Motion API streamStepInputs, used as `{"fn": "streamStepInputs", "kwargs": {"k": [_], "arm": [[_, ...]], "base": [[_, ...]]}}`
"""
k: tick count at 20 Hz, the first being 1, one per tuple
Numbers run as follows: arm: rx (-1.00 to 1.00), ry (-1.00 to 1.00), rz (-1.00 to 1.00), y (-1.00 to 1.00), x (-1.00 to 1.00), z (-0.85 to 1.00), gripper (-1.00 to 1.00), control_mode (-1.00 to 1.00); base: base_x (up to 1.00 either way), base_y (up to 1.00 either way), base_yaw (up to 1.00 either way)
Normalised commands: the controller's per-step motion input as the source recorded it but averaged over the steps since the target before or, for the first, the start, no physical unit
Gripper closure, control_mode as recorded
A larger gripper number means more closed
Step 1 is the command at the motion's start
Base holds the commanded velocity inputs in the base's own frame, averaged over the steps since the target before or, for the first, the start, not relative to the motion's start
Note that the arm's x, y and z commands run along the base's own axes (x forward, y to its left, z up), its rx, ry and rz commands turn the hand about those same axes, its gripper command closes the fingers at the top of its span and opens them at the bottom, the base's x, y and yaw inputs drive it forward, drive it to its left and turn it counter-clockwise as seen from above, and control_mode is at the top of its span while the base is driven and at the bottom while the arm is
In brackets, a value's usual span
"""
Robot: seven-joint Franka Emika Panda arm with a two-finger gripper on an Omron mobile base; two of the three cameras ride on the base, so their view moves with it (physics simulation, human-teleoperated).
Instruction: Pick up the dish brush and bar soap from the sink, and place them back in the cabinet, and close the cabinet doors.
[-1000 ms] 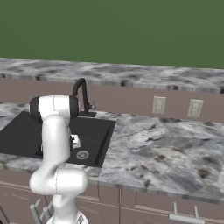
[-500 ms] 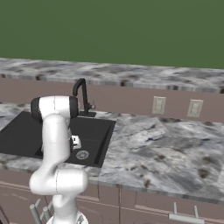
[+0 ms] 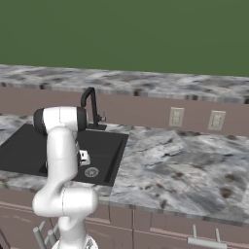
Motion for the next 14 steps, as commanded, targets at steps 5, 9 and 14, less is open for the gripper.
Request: {"fn": "streamStepInputs", "kwargs": {"k": [5,9,14], "arm": [[0.00,0.00,0.00,0.00,0.00,0.00,1.00,-1.00],[0.00,0.00,0.00,0.00,0.00,0.00,1.00,-1.00],[0.00,0.00,0.00,-0.04,0.00,0.05,1.00,-1.00]], "base": [[0.00,0.00,0.00],[0.00,0.00,0.00],[0.00,0.00,0.00]]}}
